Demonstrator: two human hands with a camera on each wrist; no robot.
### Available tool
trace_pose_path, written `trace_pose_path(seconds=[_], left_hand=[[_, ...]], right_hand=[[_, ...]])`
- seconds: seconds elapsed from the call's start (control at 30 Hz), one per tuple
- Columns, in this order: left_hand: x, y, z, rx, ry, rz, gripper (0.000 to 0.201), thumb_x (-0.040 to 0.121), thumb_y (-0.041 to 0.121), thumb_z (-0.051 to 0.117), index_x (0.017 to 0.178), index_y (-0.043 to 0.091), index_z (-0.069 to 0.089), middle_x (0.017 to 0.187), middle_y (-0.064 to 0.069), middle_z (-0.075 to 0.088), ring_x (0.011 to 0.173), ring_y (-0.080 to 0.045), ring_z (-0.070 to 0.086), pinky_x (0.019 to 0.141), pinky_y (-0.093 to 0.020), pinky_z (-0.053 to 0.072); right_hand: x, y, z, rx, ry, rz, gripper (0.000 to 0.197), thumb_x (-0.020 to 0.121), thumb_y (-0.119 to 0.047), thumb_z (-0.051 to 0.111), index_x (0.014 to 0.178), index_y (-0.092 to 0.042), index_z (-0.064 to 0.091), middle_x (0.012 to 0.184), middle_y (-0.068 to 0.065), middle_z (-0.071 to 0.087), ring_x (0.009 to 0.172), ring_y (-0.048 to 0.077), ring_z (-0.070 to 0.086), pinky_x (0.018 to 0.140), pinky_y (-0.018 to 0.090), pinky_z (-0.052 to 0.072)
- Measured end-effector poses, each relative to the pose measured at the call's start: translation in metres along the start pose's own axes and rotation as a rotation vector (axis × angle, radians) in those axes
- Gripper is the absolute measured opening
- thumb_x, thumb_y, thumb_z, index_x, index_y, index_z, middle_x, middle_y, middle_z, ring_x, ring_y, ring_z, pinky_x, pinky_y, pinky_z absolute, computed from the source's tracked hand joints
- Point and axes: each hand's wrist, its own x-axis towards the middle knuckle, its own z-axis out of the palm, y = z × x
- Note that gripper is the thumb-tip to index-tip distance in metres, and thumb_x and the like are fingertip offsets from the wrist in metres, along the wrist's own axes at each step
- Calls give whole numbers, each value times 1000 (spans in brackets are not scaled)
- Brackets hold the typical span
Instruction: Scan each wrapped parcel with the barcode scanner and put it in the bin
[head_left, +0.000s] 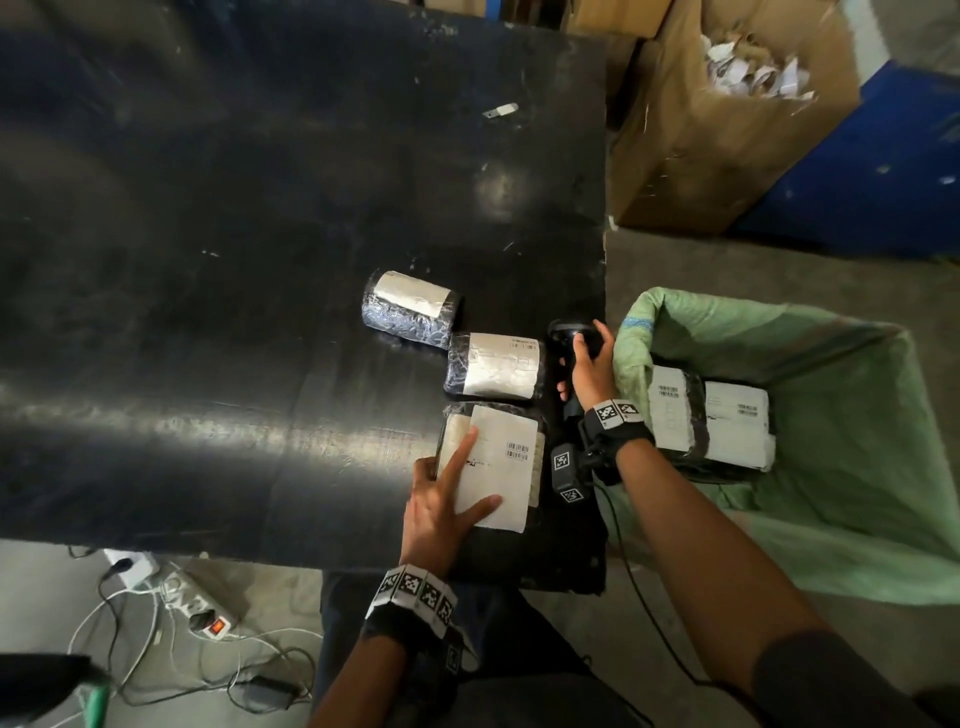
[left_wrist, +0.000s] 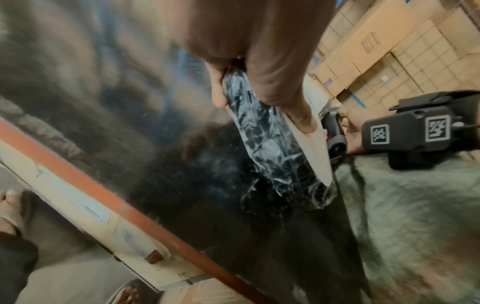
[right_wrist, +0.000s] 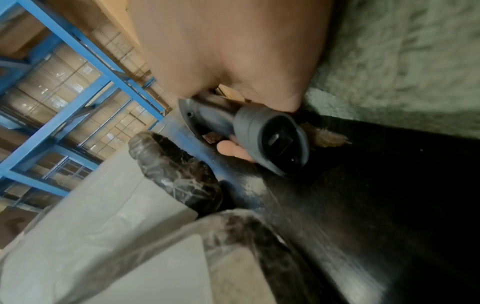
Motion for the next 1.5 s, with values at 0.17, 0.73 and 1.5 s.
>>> trace_pose_path(seconds=[0.17,0.73,1.5], left_hand=[[7,1,1,-44,31,-102,100,76,59,76,153,57,13,113,-4,55,100,-19,56,92,-39,52],[9,58,-84,-201,428,123,81,88,36,74,153,47,27,112,-2,44,95,-8,52,74,-4,39],[58,118,-79,-379,780,112,81,81,45,68,154,42,33,104,-10,44,82,7,47,79,-12,33]], right_hand=[[-1,-2,-2,60,32,-37,45,102,-42,41,144,-28,34,121,16,61,78,21,67,32,19,39],[-103,-114,-44,241,-175,-272,39,103,-51,27,142,-55,26,106,21,65,55,18,52,45,28,45],[-201,-150,-57,261,-490,-486,37,106,-35,29,140,-48,34,97,25,60,48,13,48,43,27,41]])
